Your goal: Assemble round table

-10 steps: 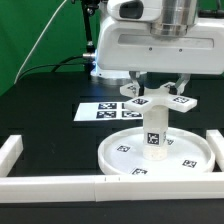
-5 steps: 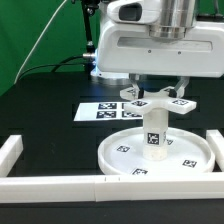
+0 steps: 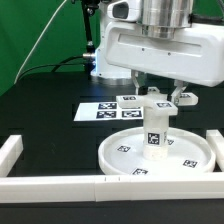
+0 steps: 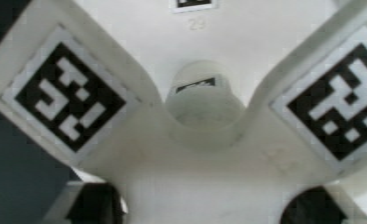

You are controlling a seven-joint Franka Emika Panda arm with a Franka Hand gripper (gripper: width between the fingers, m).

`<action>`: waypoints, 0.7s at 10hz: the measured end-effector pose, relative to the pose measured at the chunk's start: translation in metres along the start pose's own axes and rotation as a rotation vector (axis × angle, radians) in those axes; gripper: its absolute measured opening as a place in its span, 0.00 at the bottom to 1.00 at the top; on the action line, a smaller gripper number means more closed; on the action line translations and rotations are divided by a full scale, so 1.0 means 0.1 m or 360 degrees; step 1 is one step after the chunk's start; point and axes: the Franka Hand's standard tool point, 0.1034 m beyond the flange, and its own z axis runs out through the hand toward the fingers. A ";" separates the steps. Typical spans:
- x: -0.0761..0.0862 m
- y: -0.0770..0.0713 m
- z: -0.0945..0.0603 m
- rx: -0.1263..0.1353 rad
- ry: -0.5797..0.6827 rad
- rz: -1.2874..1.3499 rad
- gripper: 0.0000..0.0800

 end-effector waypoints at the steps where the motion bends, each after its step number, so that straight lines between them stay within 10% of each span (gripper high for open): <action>1: 0.00 0.00 0.00 0.0010 -0.0012 0.0277 0.55; 4: 0.00 0.02 0.00 0.0058 -0.0086 0.0674 0.55; 7: -0.01 0.02 0.02 0.0055 -0.0086 0.0666 0.76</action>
Offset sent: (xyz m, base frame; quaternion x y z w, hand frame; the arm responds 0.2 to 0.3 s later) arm 0.0000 0.0000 0.0000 0.0000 0.0000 0.1938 0.9810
